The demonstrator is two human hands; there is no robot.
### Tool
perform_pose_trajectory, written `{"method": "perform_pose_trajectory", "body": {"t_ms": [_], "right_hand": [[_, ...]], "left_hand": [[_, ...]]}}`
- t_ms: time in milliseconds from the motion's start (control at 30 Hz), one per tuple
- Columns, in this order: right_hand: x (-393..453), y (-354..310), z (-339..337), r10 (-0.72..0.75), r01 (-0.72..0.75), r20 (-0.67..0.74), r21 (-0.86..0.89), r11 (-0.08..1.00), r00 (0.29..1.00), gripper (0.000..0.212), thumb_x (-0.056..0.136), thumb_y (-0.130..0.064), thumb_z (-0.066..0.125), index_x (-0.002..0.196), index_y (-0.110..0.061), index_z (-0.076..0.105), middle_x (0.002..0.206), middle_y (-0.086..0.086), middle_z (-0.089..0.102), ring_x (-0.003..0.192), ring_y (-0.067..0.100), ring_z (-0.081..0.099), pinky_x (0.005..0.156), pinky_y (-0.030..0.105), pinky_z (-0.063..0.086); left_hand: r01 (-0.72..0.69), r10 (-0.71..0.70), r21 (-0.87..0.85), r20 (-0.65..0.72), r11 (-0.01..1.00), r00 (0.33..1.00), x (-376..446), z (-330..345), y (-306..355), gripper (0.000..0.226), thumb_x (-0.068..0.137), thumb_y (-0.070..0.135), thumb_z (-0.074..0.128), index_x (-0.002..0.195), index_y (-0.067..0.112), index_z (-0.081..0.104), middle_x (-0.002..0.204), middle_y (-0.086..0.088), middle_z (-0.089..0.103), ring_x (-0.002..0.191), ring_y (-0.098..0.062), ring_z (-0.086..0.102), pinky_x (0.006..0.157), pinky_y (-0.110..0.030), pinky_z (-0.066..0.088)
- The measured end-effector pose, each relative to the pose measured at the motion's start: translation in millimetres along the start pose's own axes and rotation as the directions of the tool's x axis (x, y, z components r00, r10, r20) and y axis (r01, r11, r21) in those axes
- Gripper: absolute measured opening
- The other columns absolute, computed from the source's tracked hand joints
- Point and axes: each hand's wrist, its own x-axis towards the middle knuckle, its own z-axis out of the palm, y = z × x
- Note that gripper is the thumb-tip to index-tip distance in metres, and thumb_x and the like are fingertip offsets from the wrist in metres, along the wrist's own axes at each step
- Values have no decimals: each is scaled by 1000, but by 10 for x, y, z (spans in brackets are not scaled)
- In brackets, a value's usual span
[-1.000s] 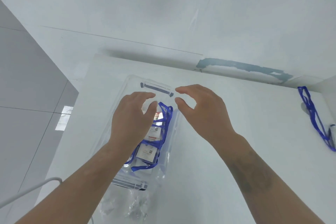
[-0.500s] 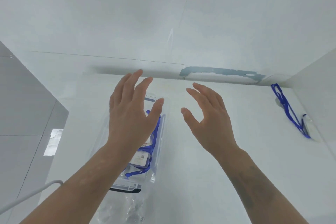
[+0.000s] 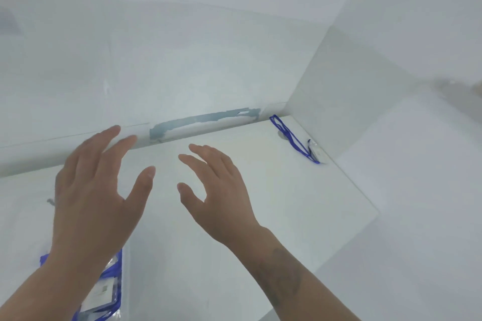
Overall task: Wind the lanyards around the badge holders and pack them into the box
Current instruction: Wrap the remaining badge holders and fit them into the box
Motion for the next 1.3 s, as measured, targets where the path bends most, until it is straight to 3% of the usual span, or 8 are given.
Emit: {"method": "perform_pose_trajectory", "body": {"t_ms": [300,433,700,900,1133,1300], "right_hand": [[-23,253,-331,42,-44,-51,-27,999,998,42,93,-32,59,134,-23,57,145,-8,49,139,15,38,110,35,36],[-32,608,-475,52,-52,-45,-12,999,998,42,93,-32,59,134,-24,57,145,-10,48,138,13,38,109,36,38],[-46,1995,-898,16,-16,10,60,998,1000,39,92,-31,60,131,-24,59,145,-12,48,133,10,41,108,29,38],[-20,3051,-1339,-17,9,86,85,996,996,37,93,-34,58,130,-29,59,144,-18,47,133,3,39,106,18,34],[-98,3919,-1678,105,-119,113,121,985,988,36,92,-33,62,128,-35,58,137,-26,48,131,-7,36,104,8,27],[-166,4449,-1745,259,-269,86,139,953,962,37,89,-26,67,125,-35,60,127,-28,54,124,-12,40,100,5,30]], "left_hand": [[-79,80,-9,36,997,996,53,115,381,53,88,41,51,133,14,54,146,-4,48,135,-29,40,109,-48,31],[-47,46,5,50,999,998,26,344,610,54,89,45,46,134,16,54,145,-2,49,133,-26,41,108,-45,32],[63,-67,53,66,997,996,19,1293,1488,55,89,49,44,134,20,52,144,1,50,132,-25,42,107,-45,33],[119,-126,85,77,989,989,116,2032,2385,53,90,49,45,137,24,49,145,8,47,134,-16,39,109,-34,28],[147,-161,89,183,985,970,163,2792,3005,51,91,50,42,137,30,48,142,13,48,132,-11,41,107,-31,31],[161,-173,65,316,985,933,123,3374,3200,49,91,50,40,135,31,49,137,17,52,126,-9,47,102,-26,35]]}}
